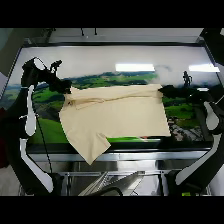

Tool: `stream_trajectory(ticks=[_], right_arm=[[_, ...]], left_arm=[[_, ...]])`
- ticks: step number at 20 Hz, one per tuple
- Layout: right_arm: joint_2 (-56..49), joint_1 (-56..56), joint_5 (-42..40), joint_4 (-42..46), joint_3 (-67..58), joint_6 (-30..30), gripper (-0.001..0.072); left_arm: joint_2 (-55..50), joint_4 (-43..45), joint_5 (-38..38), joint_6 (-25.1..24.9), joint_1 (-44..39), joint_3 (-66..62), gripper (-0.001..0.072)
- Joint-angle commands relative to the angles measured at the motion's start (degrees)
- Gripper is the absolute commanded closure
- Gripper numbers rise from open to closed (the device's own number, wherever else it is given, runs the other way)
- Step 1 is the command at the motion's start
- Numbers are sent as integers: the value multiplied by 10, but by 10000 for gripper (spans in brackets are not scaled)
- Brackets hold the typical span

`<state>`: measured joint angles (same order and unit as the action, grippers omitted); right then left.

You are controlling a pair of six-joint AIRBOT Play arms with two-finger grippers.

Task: Fold the shirts.

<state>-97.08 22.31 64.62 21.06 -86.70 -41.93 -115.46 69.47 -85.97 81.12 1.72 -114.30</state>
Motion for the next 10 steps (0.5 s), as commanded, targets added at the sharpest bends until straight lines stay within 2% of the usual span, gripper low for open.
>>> stream_trajectory(ticks=[1,3,4,10], right_arm=[[18,5,-1,9,-1,-9,392],[42,18,4,29,0,-34,392],[56,27,15,39,0,-46,393],[115,90,144,170,19,-118,393]], left_arm=[[1,0,-54,15,5,0,686],[7,0,-78,47,12,0,243],[14,-1,-91,60,17,0,200],[88,1,-184,70,38,5,202]])
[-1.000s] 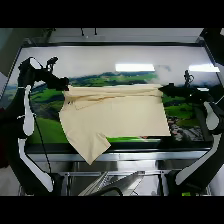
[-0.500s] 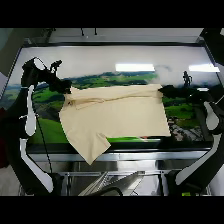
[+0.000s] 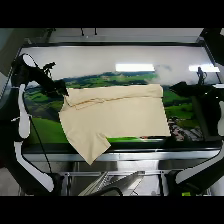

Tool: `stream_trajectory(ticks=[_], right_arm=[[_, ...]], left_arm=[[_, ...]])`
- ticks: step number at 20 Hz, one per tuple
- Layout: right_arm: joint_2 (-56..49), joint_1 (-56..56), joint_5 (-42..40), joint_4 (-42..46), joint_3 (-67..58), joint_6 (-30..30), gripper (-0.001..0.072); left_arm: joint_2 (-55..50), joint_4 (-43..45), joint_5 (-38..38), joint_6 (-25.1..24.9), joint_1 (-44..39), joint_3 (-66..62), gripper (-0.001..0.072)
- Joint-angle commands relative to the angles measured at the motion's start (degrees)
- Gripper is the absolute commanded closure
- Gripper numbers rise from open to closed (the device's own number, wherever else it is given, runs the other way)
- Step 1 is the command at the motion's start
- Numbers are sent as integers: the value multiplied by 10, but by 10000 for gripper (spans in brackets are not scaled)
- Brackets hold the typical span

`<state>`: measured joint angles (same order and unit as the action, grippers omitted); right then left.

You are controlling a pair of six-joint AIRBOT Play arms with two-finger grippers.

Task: Fold the shirts.

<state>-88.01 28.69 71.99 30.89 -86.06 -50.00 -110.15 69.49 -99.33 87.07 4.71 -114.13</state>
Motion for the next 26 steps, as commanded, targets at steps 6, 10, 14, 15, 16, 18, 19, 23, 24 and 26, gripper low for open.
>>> stream_trajectory(ticks=[6,10,14,15,16,18,19,23,24,26], right_arm=[[88,69,84,125,182,-41,394],[111,69,74,125,256,-45,394],[135,69,96,125,263,-50,394],[145,69,92,124,263,-54,394],[153,69,89,124,263,-54,393],[166,69,89,124,263,-54,394],[169,69,90,125,263,-54,393],[175,69,96,124,263,-56,394],[175,69,99,124,263,-56,394],[175,69,102,124,263,-57,394]], left_arm=[[280,-1,86,11,12,354,202],[400,-3,145,11,-4,625,202],[489,-5,228,21,-32,792,203],[508,-6,246,32,-35,820,203],[524,-7,266,37,-35,841,203],[552,-25,304,41,-35,877,202],[562,-42,323,40,-35,891,203],[577,-97,395,38,-35,938,202],[577,-96,405,38,-35,944,203],[577,-96,410,38,-35,952,203]])
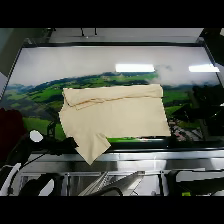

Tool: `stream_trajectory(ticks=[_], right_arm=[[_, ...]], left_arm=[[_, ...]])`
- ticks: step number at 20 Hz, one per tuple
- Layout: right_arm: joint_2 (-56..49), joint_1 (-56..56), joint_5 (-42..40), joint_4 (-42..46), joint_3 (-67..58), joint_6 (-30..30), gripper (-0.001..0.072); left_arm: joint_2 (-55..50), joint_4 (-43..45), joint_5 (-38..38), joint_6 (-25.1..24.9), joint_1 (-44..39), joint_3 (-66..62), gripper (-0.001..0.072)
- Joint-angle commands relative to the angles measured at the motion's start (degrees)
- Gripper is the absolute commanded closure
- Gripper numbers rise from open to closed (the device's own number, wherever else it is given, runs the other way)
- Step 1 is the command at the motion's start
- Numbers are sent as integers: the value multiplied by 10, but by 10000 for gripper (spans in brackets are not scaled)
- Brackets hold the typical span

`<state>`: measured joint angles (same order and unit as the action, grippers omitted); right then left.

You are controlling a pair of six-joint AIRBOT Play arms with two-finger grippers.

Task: Fold the shirts.

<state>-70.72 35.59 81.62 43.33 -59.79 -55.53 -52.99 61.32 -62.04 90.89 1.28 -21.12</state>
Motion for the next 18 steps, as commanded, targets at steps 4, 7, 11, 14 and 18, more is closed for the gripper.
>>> stream_trajectory(ticks=[4,7,11,14,18], right_arm=[[2,0,3,0,0,-2,393],[2,0,2,0,0,-2,394],[2,0,1,0,0,-2,394],[2,0,1,0,0,-2,393],[2,0,2,1,0,-2,393]], left_arm=[[5,-70,60,-29,-1,23,203],[5,-115,82,-48,0,23,215],[5,-124,95,-57,-1,23,252],[5,-124,87,-64,-1,23,252],[5,-125,81,-65,-1,24,251]])
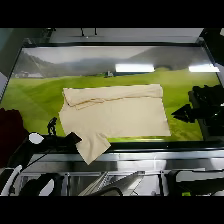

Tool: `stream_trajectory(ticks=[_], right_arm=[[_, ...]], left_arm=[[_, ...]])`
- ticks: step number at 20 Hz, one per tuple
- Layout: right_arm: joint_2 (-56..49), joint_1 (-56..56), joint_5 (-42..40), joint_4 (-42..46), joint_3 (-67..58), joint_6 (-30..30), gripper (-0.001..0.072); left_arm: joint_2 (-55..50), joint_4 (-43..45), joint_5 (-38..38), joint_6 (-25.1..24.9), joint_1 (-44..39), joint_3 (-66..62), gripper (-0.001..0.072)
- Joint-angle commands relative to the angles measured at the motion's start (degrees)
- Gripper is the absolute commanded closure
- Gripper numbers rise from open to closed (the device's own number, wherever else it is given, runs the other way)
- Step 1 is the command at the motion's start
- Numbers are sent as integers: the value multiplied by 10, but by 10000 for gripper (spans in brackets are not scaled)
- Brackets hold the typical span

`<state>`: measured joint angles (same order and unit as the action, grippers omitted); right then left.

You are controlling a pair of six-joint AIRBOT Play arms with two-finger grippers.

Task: Fold the shirts.

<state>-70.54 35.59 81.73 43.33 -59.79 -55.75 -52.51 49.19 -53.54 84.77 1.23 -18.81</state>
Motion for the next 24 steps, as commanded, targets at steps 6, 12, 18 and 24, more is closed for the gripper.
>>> stream_trajectory(ticks=[6,12,18,24], right_arm=[[0,0,2,91,15,-34,392],[0,0,-23,96,87,-19,392],[-5,-1,-33,94,103,-12,392],[-5,-41,-51,79,121,1,393]], left_arm=[[1,-14,13,-22,0,38,256],[1,-13,21,-40,0,37,695],[1,-12,-9,-43,0,-6,695],[1,-12,-14,-44,0,-19,695]])
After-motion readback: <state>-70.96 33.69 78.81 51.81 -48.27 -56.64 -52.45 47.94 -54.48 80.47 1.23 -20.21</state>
